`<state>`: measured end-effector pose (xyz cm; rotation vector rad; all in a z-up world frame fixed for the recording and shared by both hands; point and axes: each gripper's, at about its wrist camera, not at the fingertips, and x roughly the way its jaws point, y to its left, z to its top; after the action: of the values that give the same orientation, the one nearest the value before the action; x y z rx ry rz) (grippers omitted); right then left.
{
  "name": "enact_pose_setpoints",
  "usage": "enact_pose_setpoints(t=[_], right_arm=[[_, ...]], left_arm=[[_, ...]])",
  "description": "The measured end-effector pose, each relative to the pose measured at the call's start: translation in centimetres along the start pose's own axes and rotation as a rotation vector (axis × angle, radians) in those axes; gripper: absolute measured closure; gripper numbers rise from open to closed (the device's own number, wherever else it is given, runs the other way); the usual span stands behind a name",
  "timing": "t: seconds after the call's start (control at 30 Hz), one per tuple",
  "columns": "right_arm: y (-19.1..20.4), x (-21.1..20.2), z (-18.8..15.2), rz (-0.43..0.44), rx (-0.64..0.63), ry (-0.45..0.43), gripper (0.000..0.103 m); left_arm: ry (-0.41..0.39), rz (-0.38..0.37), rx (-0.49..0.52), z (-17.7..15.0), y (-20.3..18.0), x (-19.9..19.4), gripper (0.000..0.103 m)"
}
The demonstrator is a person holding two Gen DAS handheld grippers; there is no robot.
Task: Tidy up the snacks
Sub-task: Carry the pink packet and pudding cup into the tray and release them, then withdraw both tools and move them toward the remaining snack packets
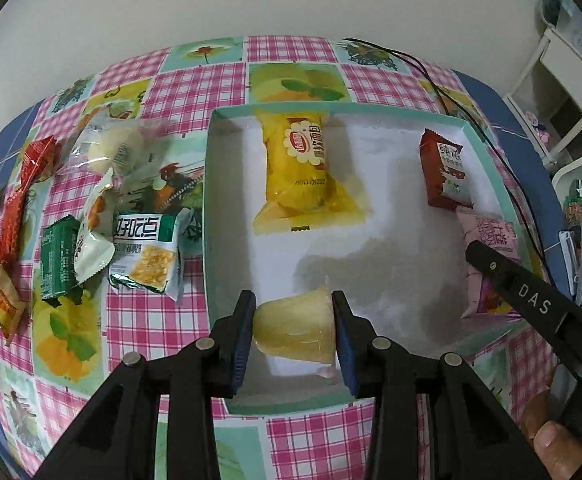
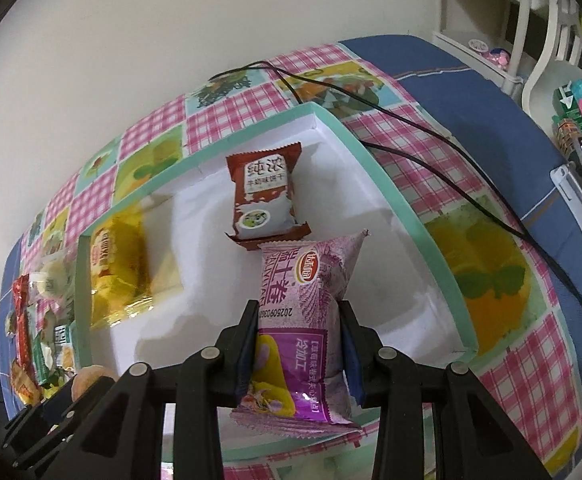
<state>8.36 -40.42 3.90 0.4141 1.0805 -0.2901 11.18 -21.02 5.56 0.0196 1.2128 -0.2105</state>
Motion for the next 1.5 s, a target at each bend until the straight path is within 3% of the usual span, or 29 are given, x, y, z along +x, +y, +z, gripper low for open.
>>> enact_pose_setpoints(t=[0.13, 0.2, 0.23, 0.3, 0.4, 0.5, 0.57, 0.67, 0.83, 0.9, 1.5], right_arm=[[0.1, 0.4, 0.0, -0.007, 0.001, 0.01, 0.062], [0.3, 0.3, 0.0, -0.01, -0.003, 0.011, 0.061], [0.3, 0.2, 0.1, -0.007, -0.001, 0.01, 0.059], [0.4, 0.0, 0.1, -0.005, -0.002, 0.014, 0.048], [0.8, -0.4, 0.1, -0.005, -0.011, 0.018, 0.041], [1.6, -0.4, -0.2, -0.021, -0.036, 0.054, 0.03], [2.2, -0.4, -0.5, -0.02, -0.059, 0.069, 0.025], [3.0, -0.6, -0.9, -0.027, -0.092, 0.076, 0.02], [4.4, -1.0, -1.7, -0.05, -0.144, 0.078, 0.007], [4.8, -1.0, -1.9, -0.053, -0.156, 0.079, 0.0], [10.0, -2.8, -3.9, -0.024, -0.272, -0.008, 0.0]], left_arm=[[-0.005, -0.014, -0.014, 0.2, 0.3, -0.2, 0.059], [-0.01, -0.016, -0.021, 0.3, 0.4, -0.5, 0.041], [-0.016, -0.019, -0.024, 0.4, 0.5, -0.7, 0.039], [-0.022, -0.021, -0.029, 0.5, 0.5, -1.2, 0.039], [-0.023, -0.007, -0.04, 0.7, 0.9, -1.6, 0.037], [-0.013, 0.025, -0.064, 0.6, 1.6, -1.6, 0.023], [-0.01, 0.036, -0.085, 0.7, 2.3, -1.6, 0.023], [0.005, 0.054, -0.135, 0.7, 3.7, -1.2, 0.014], [0.011, 0.071, -0.211, 0.4, 6.0, -1.0, 0.013], [0.005, 0.087, -0.239, 0.3, 6.9, -1.0, 0.006], [-0.018, 0.158, -0.309, -0.6, 11.8, -1.8, 0.004]])
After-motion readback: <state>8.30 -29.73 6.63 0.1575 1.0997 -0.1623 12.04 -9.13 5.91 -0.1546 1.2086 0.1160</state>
